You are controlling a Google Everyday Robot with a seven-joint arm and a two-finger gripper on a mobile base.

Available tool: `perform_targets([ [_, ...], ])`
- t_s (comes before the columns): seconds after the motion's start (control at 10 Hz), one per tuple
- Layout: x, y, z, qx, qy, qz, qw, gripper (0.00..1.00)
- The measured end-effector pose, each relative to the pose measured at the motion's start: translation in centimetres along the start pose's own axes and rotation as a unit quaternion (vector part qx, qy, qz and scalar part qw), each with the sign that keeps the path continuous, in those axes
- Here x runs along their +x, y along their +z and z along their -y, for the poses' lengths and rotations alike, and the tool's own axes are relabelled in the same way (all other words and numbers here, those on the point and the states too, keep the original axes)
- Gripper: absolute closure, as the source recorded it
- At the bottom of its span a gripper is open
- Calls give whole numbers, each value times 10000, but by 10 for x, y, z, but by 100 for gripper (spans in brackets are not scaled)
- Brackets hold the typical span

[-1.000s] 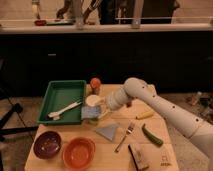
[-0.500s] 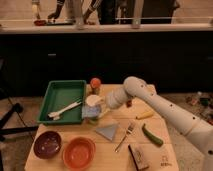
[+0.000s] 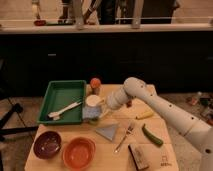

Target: Place sponge in plastic cup

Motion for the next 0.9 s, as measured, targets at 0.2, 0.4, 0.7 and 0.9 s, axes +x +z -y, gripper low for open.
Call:
perform_targets([
  [0.2,3,-1,-3,1,46,0,10000,100],
  [0.4,6,0,-4,-6,78,1,10000,100],
  [0.7,9,-1,-3,9,115,-12,9999,100],
  [0.9,9,-1,-3,6,115,-13,9999,94],
])
